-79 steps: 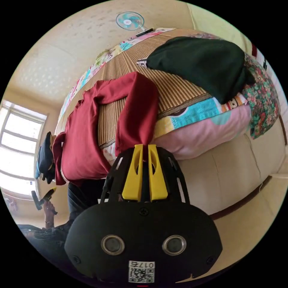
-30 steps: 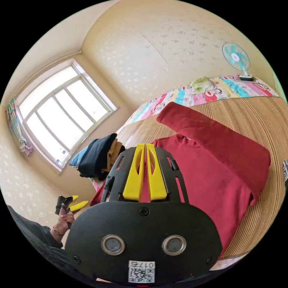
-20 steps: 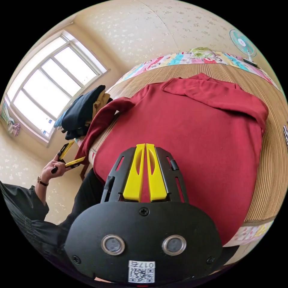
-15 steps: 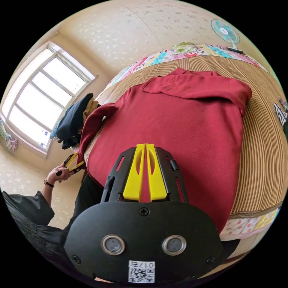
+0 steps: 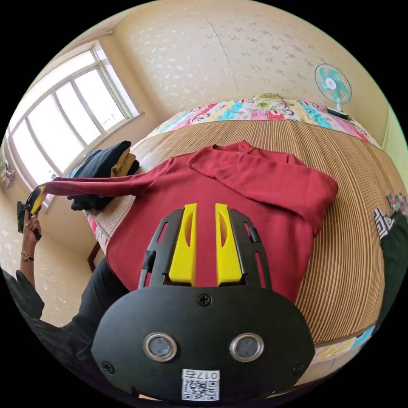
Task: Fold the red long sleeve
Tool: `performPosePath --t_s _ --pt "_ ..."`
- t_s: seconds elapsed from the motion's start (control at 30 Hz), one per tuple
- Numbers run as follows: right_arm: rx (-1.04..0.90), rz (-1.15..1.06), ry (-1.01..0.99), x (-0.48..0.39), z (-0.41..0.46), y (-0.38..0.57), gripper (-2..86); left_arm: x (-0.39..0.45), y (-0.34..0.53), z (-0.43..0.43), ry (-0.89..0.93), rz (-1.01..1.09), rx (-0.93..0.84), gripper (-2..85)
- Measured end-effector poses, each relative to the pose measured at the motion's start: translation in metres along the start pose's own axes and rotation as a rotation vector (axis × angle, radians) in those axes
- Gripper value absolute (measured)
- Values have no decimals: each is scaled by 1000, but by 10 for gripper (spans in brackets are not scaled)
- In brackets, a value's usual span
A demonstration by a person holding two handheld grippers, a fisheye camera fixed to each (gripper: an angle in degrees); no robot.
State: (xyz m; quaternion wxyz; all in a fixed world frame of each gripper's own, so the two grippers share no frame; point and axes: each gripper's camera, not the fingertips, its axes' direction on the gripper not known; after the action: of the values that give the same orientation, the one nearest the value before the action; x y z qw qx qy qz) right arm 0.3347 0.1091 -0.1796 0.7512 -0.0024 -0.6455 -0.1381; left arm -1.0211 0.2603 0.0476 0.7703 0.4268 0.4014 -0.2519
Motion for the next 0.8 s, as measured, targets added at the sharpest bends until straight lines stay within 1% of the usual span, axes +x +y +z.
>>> performPosePath --t_s 0.03,0.1,0.17,0.2,0.23,0.3,0.37,0.43,0.5,0.53,0.63,0.67,0.8 --pt "-27 -22 12 4 18 -25 92 20 -3 8 0 82 -15 54" --pt "-93 -35 34 17 59 -55 101 42 0 21 -4 143 -31 54" --pt "-217 20 43 41 112 -71 100 57 11 33 -19 155 -24 51" --pt "-279 98 24 59 136 -73 94 61 21 40 -31 128 -13 50" --pt "-200 164 -20 70 129 -74 75 63 32 47 -27 105 -9 49" --pt "-178 221 -109 77 121 -79 50 64 49 54 -7 81 -1 48" --pt "-51 187 -150 66 94 -76 38 62 66 58 27 59 15 47" --pt "60 88 -259 44 67 -65 33 59 83 63 63 43 25 48" --pt "52 27 -346 31 72 -55 34 60 93 70 55 50 27 48" --pt "-20 -6 -374 24 89 -48 36 62 97 77 41 50 22 48" --pt "-223 -22 -296 20 124 -27 52 70 105 102 61 38 26 49" --pt "-220 -19 -295 20 121 -21 58 74 106 107 73 42 31 49" --pt "-93 -13 -330 18 54 29 76 124 99 159 146 134 84 48"
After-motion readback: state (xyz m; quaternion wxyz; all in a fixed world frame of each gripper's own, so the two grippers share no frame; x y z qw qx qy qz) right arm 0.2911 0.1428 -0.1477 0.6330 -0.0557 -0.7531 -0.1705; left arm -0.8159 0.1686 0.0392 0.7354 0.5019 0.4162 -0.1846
